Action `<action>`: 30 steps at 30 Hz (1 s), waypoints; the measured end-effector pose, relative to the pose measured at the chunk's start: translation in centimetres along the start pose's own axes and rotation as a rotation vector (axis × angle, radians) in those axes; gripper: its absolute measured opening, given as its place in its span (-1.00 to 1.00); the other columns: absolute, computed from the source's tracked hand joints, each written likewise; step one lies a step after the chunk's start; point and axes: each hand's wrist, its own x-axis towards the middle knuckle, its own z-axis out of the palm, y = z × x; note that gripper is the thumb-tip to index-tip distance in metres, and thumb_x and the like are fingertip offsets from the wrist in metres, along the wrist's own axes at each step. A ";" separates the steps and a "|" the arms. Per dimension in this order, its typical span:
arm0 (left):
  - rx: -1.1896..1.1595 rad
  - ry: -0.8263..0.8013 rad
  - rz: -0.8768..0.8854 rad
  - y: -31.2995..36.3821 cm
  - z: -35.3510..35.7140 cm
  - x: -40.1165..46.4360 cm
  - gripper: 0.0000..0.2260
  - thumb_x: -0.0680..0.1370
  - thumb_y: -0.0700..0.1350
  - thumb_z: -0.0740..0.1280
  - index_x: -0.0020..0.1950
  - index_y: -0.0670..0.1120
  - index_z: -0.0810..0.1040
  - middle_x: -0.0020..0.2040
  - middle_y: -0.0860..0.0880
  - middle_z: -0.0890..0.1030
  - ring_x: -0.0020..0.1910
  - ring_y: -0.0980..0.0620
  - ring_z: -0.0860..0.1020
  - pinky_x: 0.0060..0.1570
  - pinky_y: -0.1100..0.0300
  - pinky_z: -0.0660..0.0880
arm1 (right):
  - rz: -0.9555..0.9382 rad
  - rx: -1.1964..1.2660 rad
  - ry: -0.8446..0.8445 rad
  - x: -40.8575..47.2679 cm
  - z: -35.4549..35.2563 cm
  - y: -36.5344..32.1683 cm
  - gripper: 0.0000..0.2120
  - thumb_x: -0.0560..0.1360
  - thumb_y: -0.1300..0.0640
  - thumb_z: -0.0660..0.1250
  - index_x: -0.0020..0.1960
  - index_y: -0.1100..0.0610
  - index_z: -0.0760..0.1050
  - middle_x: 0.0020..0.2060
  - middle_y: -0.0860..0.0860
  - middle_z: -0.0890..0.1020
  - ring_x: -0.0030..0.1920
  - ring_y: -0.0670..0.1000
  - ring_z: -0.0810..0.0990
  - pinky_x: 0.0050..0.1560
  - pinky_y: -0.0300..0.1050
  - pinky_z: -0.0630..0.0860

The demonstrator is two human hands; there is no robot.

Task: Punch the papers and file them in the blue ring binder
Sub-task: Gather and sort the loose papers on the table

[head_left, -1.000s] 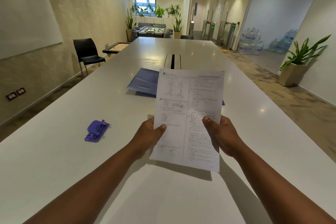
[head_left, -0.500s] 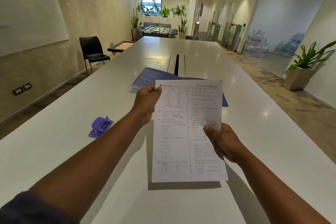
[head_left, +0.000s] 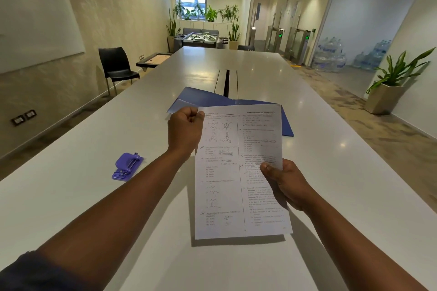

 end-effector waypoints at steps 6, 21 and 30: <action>0.094 0.002 0.065 0.0 -0.7 0.2 -0.89 0.57 -0.18 0.42 -0.14 -0.15 0.68 -0.23 -0.02 0.68 -0.30 0.08 0.59 -0.37 0.46 0.45 | -0.011 -0.065 0.027 0.0 -0.2 0.1 -0.87 0.65 0.09 0.29 0.17 0.02 0.55 -0.06 -0.03 0.75 -0.06 0.12 0.75 -0.07 -0.03 0.68; 0.166 -0.053 0.210 -0.9 -1.1 0.1 -0.86 0.60 -0.10 0.42 -0.05 -0.16 0.66 -0.16 -0.01 0.71 -0.24 0.07 0.63 -0.29 0.34 0.56 | 0.005 -0.077 0.078 -0.2 0.0 0.5 -0.86 0.65 0.09 0.29 0.19 0.04 0.55 -0.01 0.04 0.73 -0.06 0.18 0.74 0.07 0.16 0.67; 0.202 0.018 0.262 -0.7 -1.5 0.1 -0.94 0.54 -0.22 0.43 -0.12 -0.17 0.68 -0.19 -0.08 0.71 -0.26 0.00 0.64 -0.20 0.11 0.61 | -0.005 -0.103 0.058 -0.3 0.3 0.3 -0.86 0.65 0.06 0.30 0.18 0.02 0.55 -0.02 -0.01 0.74 -0.06 0.15 0.75 0.04 0.12 0.68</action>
